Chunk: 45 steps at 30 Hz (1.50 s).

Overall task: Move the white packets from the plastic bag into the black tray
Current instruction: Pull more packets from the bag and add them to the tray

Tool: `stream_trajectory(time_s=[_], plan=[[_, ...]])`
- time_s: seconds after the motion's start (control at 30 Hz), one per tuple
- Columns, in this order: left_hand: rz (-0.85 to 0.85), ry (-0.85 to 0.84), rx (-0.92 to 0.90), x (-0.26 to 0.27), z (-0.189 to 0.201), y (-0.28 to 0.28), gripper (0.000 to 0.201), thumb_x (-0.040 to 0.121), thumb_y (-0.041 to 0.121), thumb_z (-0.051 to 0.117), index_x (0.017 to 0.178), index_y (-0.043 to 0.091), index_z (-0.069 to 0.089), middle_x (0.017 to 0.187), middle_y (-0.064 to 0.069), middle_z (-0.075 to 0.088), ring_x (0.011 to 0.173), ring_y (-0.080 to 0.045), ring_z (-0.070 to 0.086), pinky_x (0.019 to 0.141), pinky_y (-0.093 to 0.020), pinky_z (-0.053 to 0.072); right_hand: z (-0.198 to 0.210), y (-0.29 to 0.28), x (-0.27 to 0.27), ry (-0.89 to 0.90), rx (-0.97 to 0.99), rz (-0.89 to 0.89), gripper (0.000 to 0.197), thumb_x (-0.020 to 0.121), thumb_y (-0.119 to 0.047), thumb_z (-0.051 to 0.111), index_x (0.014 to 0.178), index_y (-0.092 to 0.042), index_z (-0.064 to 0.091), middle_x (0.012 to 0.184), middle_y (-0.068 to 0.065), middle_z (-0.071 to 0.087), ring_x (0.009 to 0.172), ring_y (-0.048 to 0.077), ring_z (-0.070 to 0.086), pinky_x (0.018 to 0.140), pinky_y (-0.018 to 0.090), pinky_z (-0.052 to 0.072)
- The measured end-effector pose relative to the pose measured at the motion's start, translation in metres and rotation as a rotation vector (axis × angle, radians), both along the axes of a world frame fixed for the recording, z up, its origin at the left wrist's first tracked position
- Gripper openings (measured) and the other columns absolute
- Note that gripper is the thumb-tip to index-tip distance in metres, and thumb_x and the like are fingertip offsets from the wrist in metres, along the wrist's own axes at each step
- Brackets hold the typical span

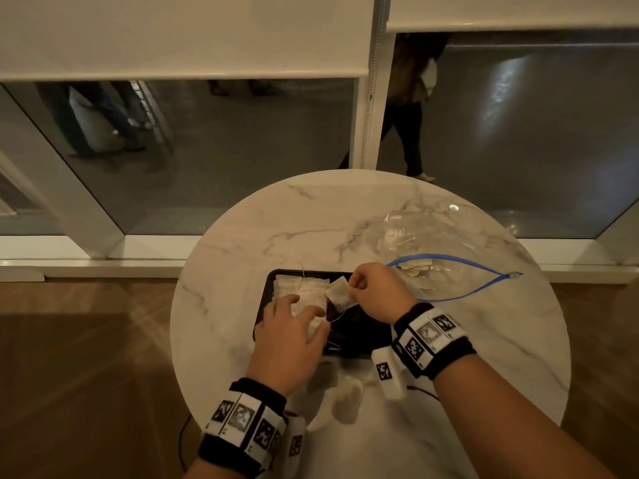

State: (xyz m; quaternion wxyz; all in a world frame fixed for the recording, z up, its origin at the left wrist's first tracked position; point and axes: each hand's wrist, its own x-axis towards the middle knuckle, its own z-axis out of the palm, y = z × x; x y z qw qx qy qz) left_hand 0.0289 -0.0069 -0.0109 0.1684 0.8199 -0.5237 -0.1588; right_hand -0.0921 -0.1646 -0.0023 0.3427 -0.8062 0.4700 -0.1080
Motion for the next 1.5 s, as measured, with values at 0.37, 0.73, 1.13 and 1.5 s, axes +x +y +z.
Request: stream_trajectory(time_s=[0.37,0.73,1.13,1.5], plan=[[-0.090,-0.084,0.280,-0.017,-0.018,-0.010,0.051,0.102,0.063,0.020,0.135,0.047,0.055,0.169,-0.003,-0.007,0.151,-0.038,-0.021,0.119,-0.064,-0.013,0.010,-0.023,0.043,0.484,-0.178,0.236,0.022,0.092,-0.003,0.054,0.112,-0.007,0.064,0.112,0.015,0.063,0.098,0.032,0.064,0.087,0.040,0.056],[-0.064,-0.104,0.277,-0.018,-0.027,-0.011,0.056,0.100,0.066,0.018,0.138,0.044,0.053,0.170,-0.003,-0.006,0.153,-0.036,-0.017,0.121,-0.058,-0.011,0.014,-0.037,0.066,0.502,-0.139,0.205,0.020,0.085,-0.008,0.064,0.100,-0.015,0.074,0.100,0.008,0.071,0.088,0.029,0.068,0.084,0.043,0.059],[-0.051,-0.067,0.249,-0.016,-0.026,-0.010,0.056,0.100,0.066,0.022,0.136,0.043,0.057,0.170,-0.002,-0.003,0.154,-0.032,-0.012,0.122,-0.053,-0.010,0.021,-0.043,0.079,0.591,-0.153,0.232,0.020,0.089,-0.010,0.062,0.071,-0.012,0.053,0.072,0.007,0.057,0.065,0.024,0.058,0.065,0.034,0.054],[-0.056,-0.055,0.261,-0.018,-0.022,-0.010,0.055,0.101,0.065,0.022,0.136,0.042,0.057,0.170,-0.004,-0.003,0.154,-0.031,-0.013,0.121,-0.052,-0.011,0.017,-0.042,0.083,0.658,-0.089,0.246,0.029,0.088,-0.018,0.069,0.068,-0.012,0.047,0.072,0.005,0.055,0.059,0.019,0.052,0.062,0.031,0.047]])
